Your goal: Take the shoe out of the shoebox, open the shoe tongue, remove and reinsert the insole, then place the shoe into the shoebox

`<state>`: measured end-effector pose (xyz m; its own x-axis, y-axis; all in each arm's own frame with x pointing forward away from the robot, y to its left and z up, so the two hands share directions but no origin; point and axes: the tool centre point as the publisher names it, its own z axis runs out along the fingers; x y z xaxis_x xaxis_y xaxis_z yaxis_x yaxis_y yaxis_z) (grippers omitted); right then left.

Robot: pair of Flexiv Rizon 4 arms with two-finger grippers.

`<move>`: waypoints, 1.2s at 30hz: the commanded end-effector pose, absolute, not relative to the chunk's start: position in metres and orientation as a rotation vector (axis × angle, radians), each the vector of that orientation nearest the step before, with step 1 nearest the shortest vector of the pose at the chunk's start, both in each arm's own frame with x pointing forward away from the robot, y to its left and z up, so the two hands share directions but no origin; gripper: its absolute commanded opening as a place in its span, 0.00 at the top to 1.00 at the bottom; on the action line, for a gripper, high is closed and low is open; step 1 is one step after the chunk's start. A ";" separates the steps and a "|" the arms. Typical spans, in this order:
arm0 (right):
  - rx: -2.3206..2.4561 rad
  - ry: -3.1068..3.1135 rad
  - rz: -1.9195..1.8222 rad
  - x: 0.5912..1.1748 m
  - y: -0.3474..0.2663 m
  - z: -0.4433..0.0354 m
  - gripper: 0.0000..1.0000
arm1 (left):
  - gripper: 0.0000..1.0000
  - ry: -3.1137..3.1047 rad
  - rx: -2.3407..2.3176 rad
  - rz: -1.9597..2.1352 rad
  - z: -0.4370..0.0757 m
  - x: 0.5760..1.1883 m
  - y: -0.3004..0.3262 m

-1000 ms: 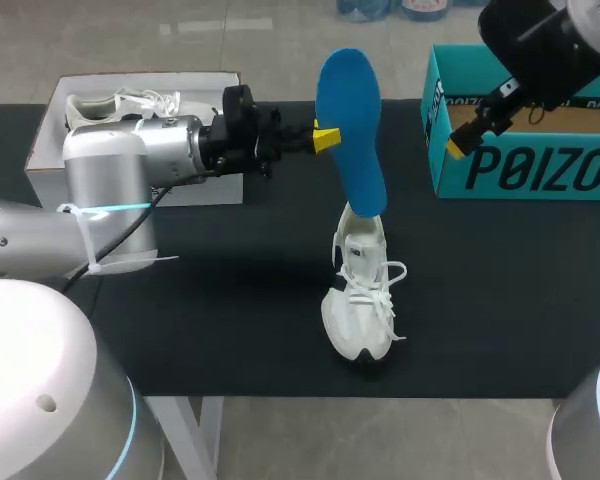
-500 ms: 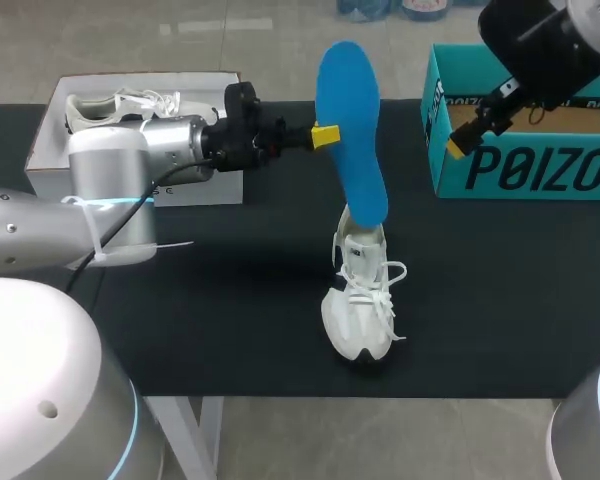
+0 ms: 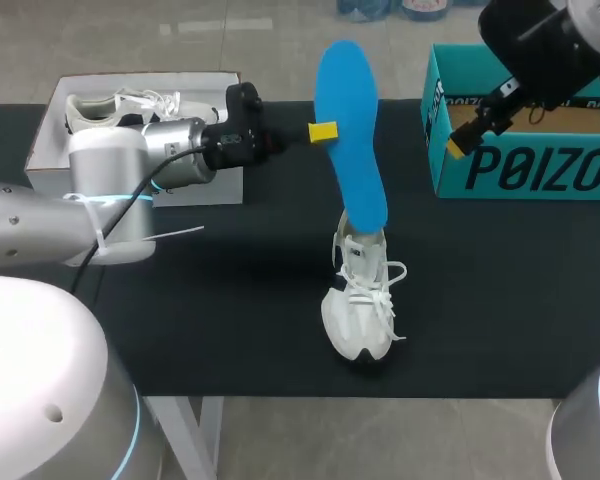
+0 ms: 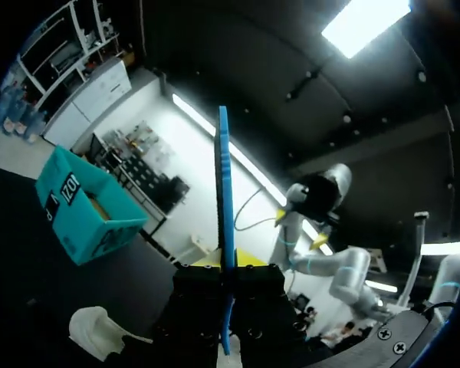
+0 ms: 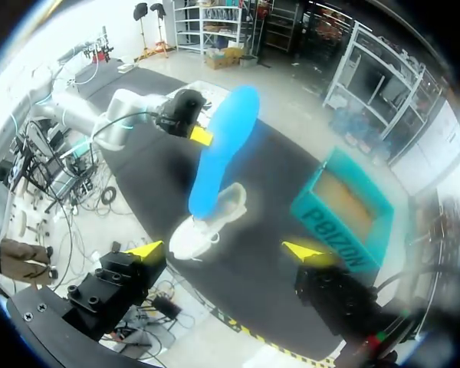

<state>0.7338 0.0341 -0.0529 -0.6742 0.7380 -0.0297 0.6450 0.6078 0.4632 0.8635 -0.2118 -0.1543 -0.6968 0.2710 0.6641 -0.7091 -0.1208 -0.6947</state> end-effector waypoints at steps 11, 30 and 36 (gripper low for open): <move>1.144 2.619 0.619 0.736 0.036 -0.053 0.00 | 1.00 -1.434 0.628 1.650 -0.156 0.875 -0.203; 1.127 2.627 0.486 0.747 0.059 -0.045 0.00 | 1.00 -1.434 0.628 1.650 -0.156 0.875 -0.203; 1.127 2.627 0.486 0.747 0.059 -0.045 0.00 | 1.00 -1.434 0.628 1.650 -0.156 0.875 -0.203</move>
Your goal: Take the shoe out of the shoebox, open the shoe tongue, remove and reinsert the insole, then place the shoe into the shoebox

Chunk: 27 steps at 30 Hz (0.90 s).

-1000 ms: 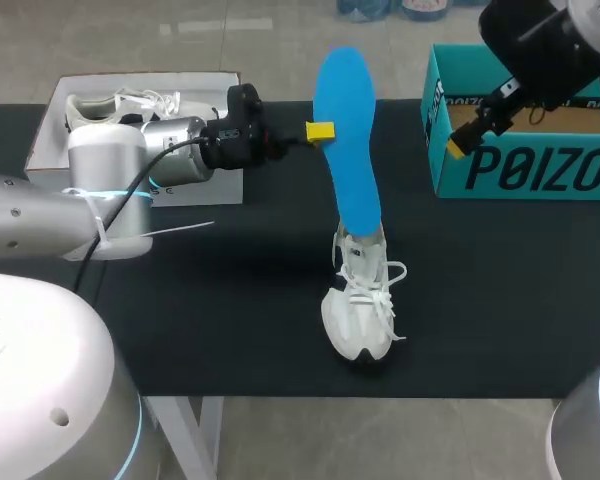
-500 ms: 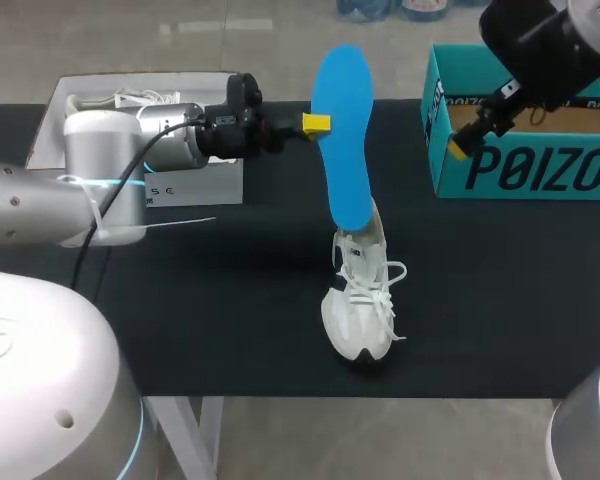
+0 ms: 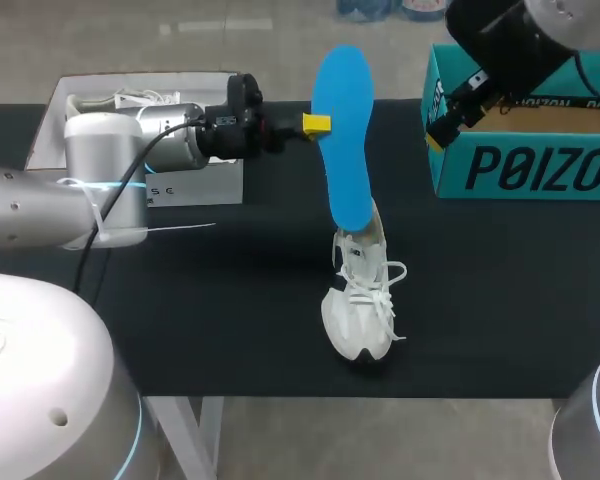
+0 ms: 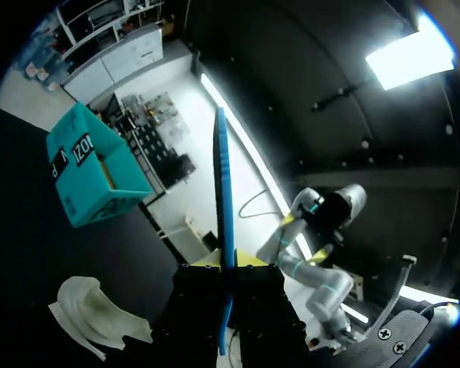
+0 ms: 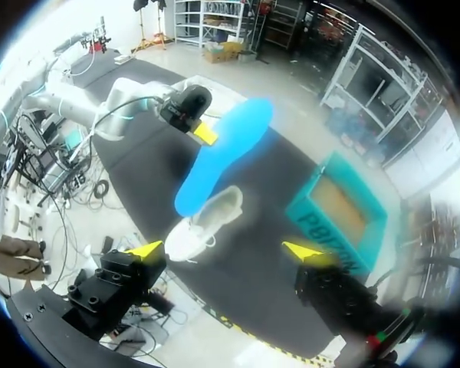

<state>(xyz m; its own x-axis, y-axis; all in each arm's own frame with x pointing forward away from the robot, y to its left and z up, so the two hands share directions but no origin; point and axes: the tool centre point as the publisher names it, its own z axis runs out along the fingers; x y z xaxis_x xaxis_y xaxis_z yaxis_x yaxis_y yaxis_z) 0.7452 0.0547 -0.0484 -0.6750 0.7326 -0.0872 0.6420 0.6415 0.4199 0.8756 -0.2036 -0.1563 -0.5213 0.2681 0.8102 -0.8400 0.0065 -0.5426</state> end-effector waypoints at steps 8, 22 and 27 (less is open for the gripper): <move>1.127 2.627 0.486 0.747 0.059 -0.045 0.00 | 1.00 -1.434 0.628 1.650 -0.156 0.875 -0.203; 1.127 2.627 0.486 0.747 0.059 -0.045 0.00 | 1.00 -2.004 0.006 1.808 -0.151 0.832 -0.187; 1.127 2.627 0.486 0.747 0.059 -0.045 0.00 | 1.00 -2.100 -0.120 1.989 -0.153 0.818 -0.168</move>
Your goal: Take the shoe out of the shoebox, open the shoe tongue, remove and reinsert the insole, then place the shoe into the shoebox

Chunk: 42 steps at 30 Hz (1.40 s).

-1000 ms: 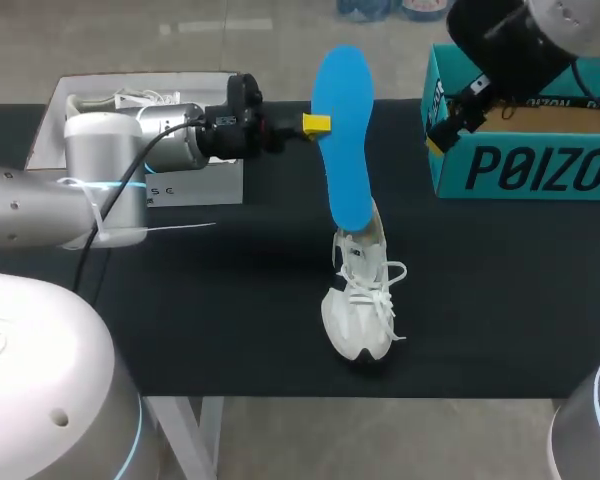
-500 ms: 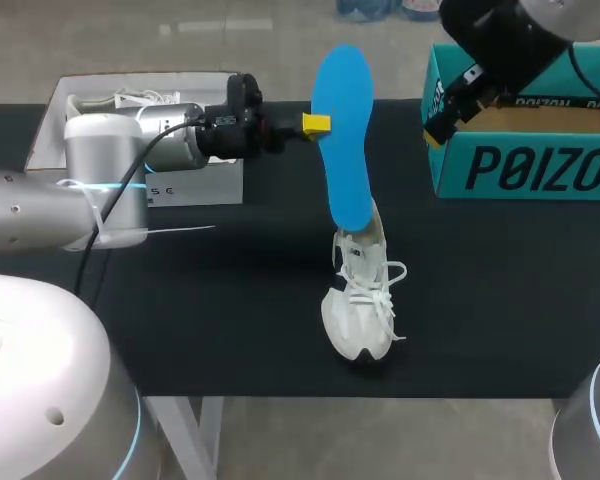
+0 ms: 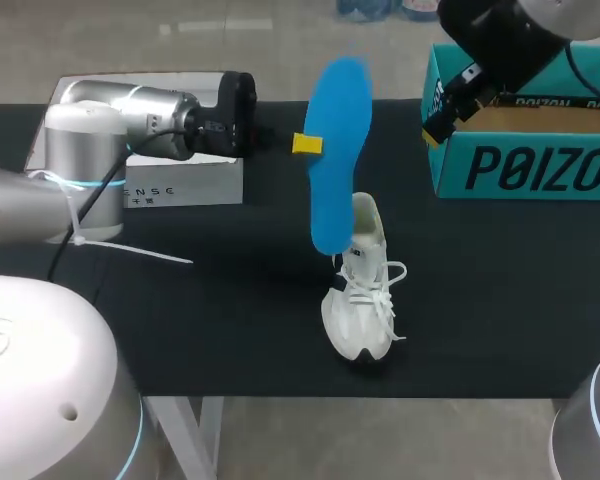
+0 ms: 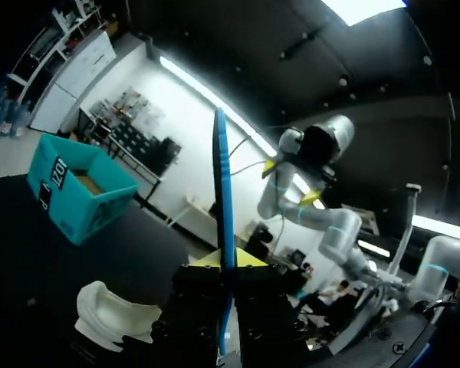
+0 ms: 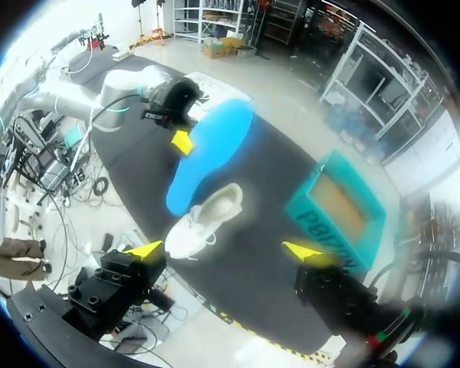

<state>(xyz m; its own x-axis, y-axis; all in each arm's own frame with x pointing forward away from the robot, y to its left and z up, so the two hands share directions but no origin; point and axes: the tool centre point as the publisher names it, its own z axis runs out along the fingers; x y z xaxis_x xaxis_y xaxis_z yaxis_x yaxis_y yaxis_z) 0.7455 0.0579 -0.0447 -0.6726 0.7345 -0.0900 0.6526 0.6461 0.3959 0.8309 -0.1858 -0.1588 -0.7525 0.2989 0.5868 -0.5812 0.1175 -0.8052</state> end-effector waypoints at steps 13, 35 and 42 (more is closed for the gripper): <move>1.127 2.627 0.486 0.747 0.059 -0.045 0.00 | 1.00 -2.234 -0.270 2.156 -0.122 0.814 -0.162; 1.127 2.627 0.486 0.747 0.059 -0.045 0.00 | 1.00 -2.314 -0.677 2.326 -0.138 0.809 -0.158; 1.127 2.627 0.486 0.747 0.059 -0.045 0.00 | 1.00 -2.454 -1.089 2.392 -0.118 0.805 -0.157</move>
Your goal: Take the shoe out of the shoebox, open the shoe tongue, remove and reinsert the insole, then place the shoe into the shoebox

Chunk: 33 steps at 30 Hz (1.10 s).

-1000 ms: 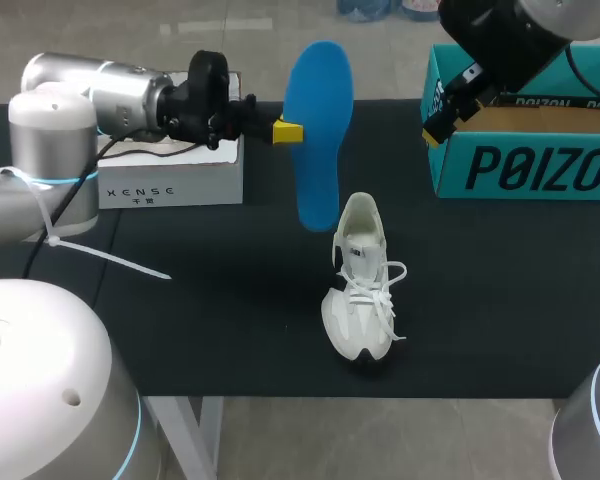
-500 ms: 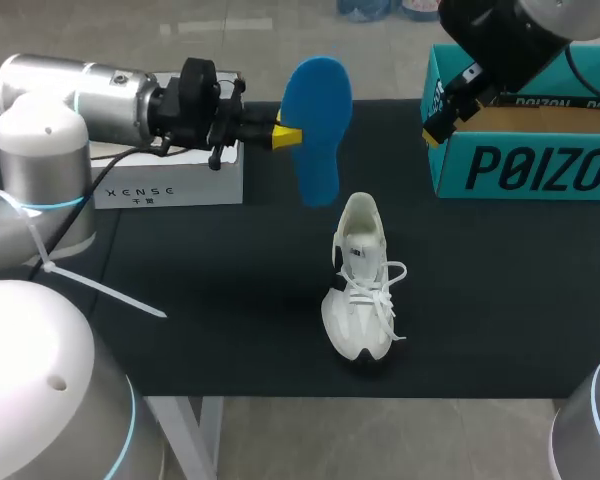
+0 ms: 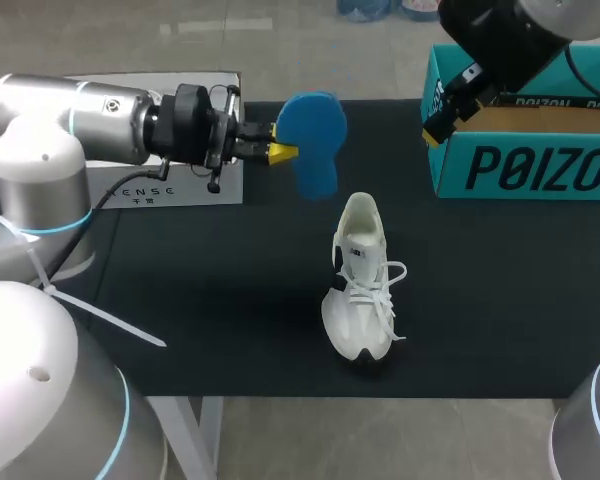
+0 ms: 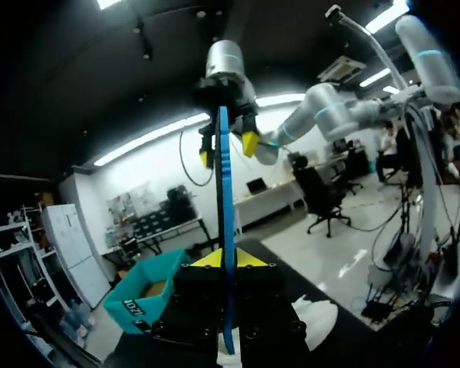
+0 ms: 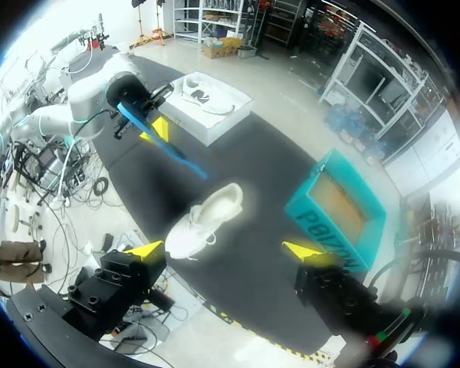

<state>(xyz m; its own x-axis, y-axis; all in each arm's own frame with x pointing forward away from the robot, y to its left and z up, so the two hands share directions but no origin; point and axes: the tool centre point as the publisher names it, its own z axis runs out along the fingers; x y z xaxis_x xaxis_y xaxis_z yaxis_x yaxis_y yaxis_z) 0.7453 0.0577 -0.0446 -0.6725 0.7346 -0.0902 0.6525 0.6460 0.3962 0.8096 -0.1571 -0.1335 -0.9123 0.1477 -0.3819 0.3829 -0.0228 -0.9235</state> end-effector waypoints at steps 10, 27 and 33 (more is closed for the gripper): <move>1.127 2.627 0.486 0.747 0.059 -0.045 0.00 | 1.00 1.867 0.828 -1.765 -0.104 0.811 -0.161; 1.127 2.627 0.486 0.747 0.059 -0.045 0.00 | 1.00 1.867 0.828 -1.765 -0.104 0.811 -0.161; 1.127 2.627 0.486 0.747 0.059 -0.045 0.00 | 1.00 1.867 0.828 -1.765 -0.104 0.811 -0.161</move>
